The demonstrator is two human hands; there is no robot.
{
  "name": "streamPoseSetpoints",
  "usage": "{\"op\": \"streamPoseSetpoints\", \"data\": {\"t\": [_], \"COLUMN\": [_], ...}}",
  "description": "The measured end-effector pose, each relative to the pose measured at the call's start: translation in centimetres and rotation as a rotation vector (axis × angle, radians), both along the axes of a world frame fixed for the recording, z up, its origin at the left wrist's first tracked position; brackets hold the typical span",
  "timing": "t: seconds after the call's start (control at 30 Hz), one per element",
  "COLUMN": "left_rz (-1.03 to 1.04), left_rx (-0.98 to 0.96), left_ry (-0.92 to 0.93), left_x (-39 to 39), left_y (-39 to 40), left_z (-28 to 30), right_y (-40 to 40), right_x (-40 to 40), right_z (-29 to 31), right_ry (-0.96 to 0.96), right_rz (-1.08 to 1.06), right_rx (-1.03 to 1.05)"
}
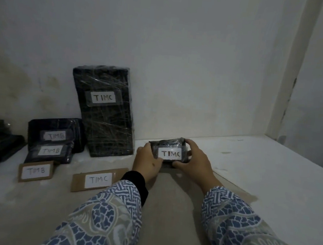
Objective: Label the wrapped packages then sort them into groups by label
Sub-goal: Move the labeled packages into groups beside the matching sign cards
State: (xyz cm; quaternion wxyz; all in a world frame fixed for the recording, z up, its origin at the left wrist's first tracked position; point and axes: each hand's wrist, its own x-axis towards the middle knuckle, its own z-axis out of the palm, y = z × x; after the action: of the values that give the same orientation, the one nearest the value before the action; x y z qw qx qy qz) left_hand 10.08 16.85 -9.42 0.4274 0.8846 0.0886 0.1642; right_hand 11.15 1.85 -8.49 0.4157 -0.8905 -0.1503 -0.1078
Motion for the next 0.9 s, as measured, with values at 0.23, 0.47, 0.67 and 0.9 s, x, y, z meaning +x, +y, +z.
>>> {"op": "streamPoseSetpoints", "data": {"t": [0.23, 0.47, 0.67, 0.9], "left_rz": [0.072, 0.109, 0.003, -0.043], "left_rx": [-0.097, -0.092, -0.134, -0.281], "left_ry": [-0.028, 0.011, 0.048, 0.003], "left_x": [-3.5, -5.5, -5.9, -4.9], "left_y": [9.3, 15.0, 17.1, 18.3], "left_z": [2.4, 2.2, 0.2, -1.3], "right_y": [6.9, 13.0, 14.7, 15.7], "right_x": [-1.3, -1.9, -1.2, -0.7], "right_z": [1.3, 0.4, -0.4, -0.6], "right_ry": [0.034, 0.154, 0.188, 0.162], "right_rz": [0.208, 0.325, 0.322, 0.318], "right_rx": [0.146, 0.188, 0.173, 0.182]}}
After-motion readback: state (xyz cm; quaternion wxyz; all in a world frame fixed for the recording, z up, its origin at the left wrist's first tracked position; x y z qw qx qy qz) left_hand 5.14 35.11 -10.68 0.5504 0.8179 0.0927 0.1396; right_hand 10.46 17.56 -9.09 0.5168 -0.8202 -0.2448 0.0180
